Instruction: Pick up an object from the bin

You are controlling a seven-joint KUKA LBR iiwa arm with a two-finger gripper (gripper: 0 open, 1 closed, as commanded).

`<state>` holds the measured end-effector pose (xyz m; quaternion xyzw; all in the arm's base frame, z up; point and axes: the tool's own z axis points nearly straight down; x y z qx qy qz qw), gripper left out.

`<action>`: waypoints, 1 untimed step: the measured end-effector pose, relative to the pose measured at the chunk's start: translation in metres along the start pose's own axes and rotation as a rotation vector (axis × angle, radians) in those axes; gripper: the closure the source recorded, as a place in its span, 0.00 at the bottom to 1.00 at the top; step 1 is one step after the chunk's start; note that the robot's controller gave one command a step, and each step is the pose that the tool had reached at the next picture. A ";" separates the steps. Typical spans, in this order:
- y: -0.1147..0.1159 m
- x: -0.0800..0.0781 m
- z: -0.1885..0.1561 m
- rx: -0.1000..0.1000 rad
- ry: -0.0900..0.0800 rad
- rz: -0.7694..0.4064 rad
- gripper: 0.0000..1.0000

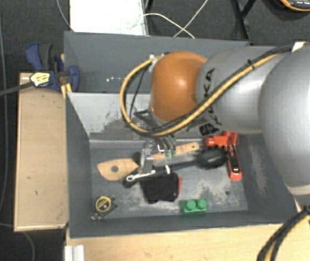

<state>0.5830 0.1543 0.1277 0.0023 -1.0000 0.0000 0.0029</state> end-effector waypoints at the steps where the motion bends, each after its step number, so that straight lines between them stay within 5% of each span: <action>1: -0.001 -0.002 -0.005 -0.001 -0.008 0.007 0.00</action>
Offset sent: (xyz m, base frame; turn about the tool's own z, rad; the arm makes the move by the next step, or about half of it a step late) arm -0.0404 -0.0383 -0.0577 -0.1667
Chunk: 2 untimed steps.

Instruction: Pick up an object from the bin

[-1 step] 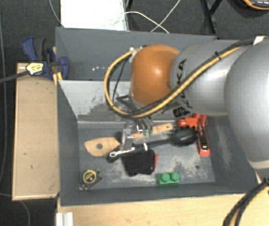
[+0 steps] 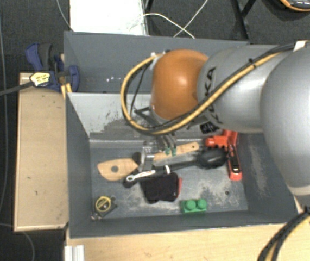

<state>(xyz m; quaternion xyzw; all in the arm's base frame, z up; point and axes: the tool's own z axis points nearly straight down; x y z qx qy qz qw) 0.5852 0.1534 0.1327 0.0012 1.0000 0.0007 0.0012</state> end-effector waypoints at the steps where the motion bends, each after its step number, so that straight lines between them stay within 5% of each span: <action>1: -0.037 0.042 0.062 -0.001 0.001 -0.172 0.00; 2: 0.071 0.013 0.019 -0.004 -0.003 -0.004 0.00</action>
Offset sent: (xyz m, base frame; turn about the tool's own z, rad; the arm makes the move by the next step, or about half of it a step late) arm -0.0134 0.0690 -0.0205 -0.0017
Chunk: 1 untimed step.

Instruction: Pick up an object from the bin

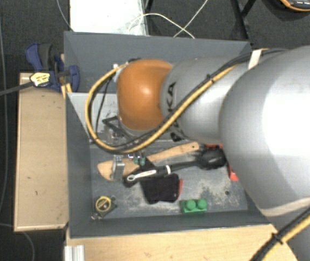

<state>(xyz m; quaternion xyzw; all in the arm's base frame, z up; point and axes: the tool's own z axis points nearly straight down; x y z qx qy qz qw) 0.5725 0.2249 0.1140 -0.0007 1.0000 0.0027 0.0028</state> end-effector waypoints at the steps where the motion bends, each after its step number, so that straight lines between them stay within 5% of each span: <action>1: -0.128 0.087 0.014 0.007 0.013 -0.329 0.00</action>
Offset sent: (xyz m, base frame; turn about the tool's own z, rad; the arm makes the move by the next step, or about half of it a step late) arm -0.0026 -0.0243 -0.0440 0.2589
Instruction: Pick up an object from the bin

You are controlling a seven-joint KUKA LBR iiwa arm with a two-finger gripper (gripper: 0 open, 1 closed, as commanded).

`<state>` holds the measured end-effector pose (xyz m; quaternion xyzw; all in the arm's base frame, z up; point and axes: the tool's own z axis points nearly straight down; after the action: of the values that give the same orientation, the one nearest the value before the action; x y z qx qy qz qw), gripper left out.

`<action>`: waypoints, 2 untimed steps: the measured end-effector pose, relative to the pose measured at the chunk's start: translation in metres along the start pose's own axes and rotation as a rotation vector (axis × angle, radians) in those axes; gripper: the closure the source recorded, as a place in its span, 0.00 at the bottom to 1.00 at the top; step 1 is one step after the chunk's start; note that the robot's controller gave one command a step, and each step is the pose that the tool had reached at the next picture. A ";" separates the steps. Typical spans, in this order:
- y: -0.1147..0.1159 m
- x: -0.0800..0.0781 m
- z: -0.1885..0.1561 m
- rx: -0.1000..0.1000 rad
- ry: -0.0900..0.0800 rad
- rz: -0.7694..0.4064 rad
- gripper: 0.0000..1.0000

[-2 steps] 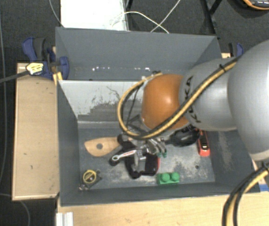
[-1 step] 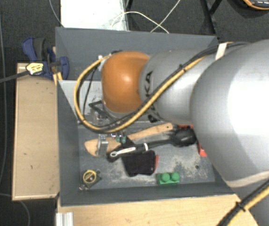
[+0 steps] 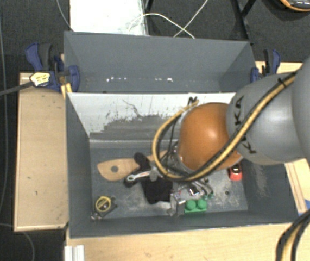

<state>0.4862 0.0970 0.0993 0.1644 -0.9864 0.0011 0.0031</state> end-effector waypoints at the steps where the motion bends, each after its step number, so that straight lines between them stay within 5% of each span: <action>1: 0.071 -0.114 0.028 -0.008 -0.015 0.587 0.00; 2: 0.003 -0.042 0.028 0.001 -0.005 0.181 1.00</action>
Offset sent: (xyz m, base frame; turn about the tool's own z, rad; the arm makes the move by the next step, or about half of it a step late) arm 0.0376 0.0165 -0.0293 0.1785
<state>0.5246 0.1130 0.0708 0.0746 -0.9972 0.0014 0.0005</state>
